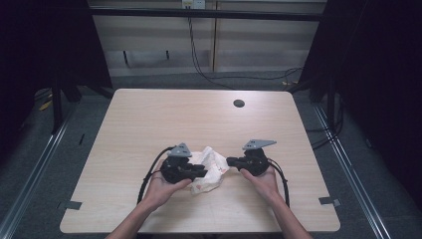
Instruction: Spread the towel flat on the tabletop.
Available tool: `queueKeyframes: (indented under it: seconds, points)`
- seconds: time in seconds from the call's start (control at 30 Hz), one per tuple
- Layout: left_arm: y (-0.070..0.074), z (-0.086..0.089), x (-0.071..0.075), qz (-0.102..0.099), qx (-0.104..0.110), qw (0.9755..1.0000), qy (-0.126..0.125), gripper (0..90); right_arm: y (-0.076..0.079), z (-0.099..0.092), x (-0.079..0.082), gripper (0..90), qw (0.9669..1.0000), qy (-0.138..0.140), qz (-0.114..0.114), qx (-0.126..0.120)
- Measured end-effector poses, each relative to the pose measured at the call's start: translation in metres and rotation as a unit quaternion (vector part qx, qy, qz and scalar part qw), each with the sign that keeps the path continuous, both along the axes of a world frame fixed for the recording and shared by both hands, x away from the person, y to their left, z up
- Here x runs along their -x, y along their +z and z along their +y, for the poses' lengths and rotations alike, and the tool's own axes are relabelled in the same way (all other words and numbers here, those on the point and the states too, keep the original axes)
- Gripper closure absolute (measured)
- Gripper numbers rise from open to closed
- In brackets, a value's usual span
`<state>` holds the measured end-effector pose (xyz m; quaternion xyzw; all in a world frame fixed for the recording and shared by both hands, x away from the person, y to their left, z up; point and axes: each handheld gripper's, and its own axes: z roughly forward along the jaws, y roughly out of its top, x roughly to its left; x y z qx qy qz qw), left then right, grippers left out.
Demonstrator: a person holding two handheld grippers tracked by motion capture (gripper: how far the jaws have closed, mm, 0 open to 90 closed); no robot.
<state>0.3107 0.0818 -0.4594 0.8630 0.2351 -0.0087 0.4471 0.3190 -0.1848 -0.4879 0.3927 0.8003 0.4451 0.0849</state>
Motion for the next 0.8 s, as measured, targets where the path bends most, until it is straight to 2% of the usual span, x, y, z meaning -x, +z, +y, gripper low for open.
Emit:
queueKeyframes:
  seconds: [0.03,0.1,0.13,0.17,0.23,0.3,0.33,0.4,0.43,0.53,0.57,0.6,0.67,0.7,0.8]
  points:
    - [-0.007,-0.012,-0.001,0.002,-0.008,0.9998,-0.017,73.7,-0.001,0.000,0.000,86.7,1.0000,0.000,0.003,0.001]
    - [-0.009,-0.016,-0.001,0.001,-0.009,0.9997,-0.021,73.3,-0.003,0.001,0.000,86.6,1.0000,0.002,0.004,0.006]
    - [-0.011,-0.019,-0.002,0.004,-0.017,0.9994,-0.030,73.3,-0.003,0.001,0.000,86.6,1.0000,0.002,0.004,0.006]
    - [-0.013,-0.023,-0.002,-0.004,-0.020,0.9993,-0.030,73.2,-0.003,0.002,0.000,86.6,1.0000,0.001,0.006,0.007]
    - [-0.019,-0.028,-0.002,-0.003,-0.021,0.9991,-0.036,74.7,-0.004,0.001,0.000,86.5,0.9999,-0.001,0.010,0.004]
    - [-0.024,-0.031,-0.002,-0.007,-0.045,0.9983,-0.037,74.6,-0.005,0.001,-0.001,86.5,0.9999,-0.001,0.011,0.004]
    - [-0.027,-0.031,-0.002,-0.003,-0.041,0.9984,-0.038,74.5,-0.005,0.001,-0.001,86.5,0.9999,-0.002,0.011,0.004]
    - [-0.030,-0.032,-0.001,-0.008,-0.047,0.9980,-0.041,73.8,-0.005,0.000,-0.001,86.4,0.9999,0.000,0.011,0.005]
    - [-0.030,-0.032,0.000,-0.011,-0.041,0.9982,-0.043,73.0,-0.006,0.000,-0.002,86.4,0.9999,-0.001,0.010,0.005]
    - [-0.027,-0.033,-0.001,-0.011,-0.040,0.9977,-0.053,76.6,-0.006,0.000,-0.002,86.3,0.9999,-0.002,0.011,0.005]
    - [-0.027,-0.034,-0.001,-0.007,-0.039,0.9978,-0.053,77.7,-0.006,0.000,-0.002,86.3,0.9999,-0.003,0.013,0.004]
    - [-0.028,-0.035,-0.001,-0.001,-0.041,0.9975,-0.057,77.7,-0.006,0.000,-0.002,86.3,0.9999,-0.004,0.014,0.002]
    - [-0.032,-0.038,-0.001,-0.010,-0.067,0.9961,-0.057,77.0,-0.007,0.000,-0.002,86.3,0.9999,-0.003,0.016,0.002]
    - [-0.037,-0.040,-0.002,-0.006,-0.064,0.9963,-0.057,75.7,-0.007,0.000,-0.003,86.3,0.9999,-0.002,0.017,0.002]
    - [-0.038,-0.040,-0.002,-0.006,-0.056,0.9971,-0.051,71.0,-0.007,0.000,-0.003,86.3,0.9999,-0.002,0.016,0.004]
